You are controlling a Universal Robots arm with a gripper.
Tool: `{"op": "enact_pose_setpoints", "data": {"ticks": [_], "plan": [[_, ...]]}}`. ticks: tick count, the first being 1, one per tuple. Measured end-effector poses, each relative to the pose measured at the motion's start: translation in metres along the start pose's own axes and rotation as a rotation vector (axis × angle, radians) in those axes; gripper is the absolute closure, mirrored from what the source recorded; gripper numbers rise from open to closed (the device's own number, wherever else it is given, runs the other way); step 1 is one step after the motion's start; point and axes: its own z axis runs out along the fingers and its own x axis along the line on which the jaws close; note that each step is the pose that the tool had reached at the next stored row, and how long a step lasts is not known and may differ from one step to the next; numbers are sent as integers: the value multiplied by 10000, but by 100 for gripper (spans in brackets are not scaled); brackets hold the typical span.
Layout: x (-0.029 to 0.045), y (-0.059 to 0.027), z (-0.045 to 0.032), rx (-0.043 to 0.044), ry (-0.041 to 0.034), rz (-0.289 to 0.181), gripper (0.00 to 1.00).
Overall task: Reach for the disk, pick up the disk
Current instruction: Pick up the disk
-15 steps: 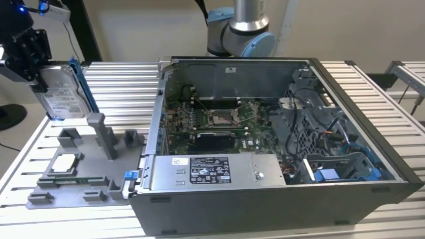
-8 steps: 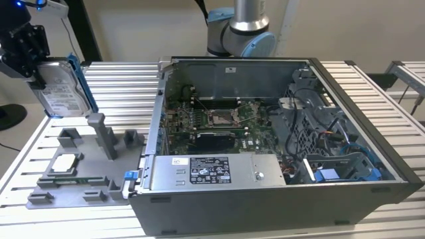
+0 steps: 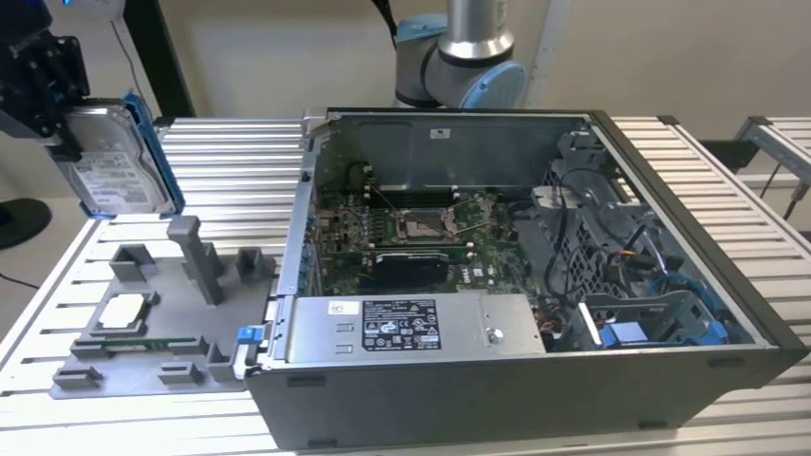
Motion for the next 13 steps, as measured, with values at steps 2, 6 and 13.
{"op": "enact_pose_setpoints", "data": {"ticks": [2, 6, 13], "plan": [[-1, 1, -33, -1, 0, 0, 100], [-2, 1, -97, -1, 1, 0, 100], [-5, 2, -212, 0, 0, 0, 100]]}}
